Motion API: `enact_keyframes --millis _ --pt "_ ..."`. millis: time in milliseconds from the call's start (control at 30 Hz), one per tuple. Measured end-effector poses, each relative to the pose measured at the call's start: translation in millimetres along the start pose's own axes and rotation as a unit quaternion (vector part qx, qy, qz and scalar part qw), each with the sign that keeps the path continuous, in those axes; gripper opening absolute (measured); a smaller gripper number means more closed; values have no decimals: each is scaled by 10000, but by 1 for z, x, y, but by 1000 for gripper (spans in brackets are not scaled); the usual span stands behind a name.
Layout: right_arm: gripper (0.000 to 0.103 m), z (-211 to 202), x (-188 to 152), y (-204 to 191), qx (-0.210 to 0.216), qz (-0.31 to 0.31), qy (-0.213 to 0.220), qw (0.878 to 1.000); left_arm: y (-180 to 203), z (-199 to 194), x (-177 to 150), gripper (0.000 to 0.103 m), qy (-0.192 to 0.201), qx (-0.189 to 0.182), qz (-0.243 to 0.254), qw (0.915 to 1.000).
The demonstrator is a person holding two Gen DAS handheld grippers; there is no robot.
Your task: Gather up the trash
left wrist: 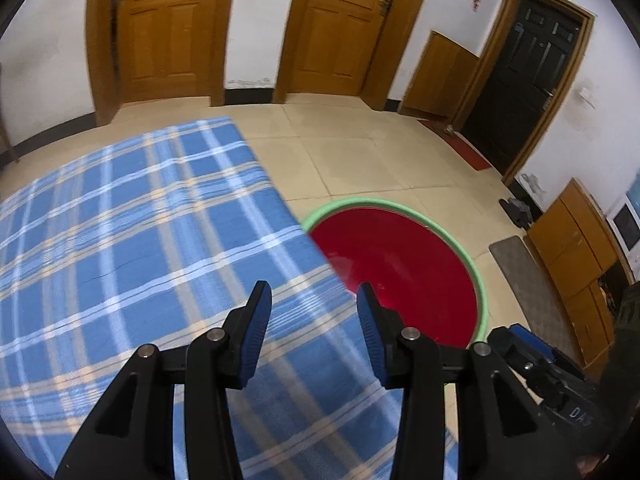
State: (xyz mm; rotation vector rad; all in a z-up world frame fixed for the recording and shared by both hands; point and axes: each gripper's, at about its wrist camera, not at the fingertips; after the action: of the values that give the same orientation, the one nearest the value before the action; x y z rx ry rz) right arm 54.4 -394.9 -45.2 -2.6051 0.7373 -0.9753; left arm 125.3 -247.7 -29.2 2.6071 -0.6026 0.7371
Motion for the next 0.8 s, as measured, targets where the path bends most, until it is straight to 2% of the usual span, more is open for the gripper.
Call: enact_keyframes --millis 300,800 --pt "92 -12 -8 -34 66 -315 73 9995 -29 -40 -18 44 261 405 -307 9984" --pt "101 -30 -28 -91 330 -899 134 9953 -73 -101 -58 46 576 1090 -782 9893"
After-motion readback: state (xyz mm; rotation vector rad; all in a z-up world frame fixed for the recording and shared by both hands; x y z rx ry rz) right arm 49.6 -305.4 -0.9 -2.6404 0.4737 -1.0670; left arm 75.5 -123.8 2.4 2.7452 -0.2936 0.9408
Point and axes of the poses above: each gripper's, at about its wrist camera, not at the fingertips, and z roughly the way its jaws point, y to its right, x to its top, and after that the axes turned 5 degrees about -y, right-handed
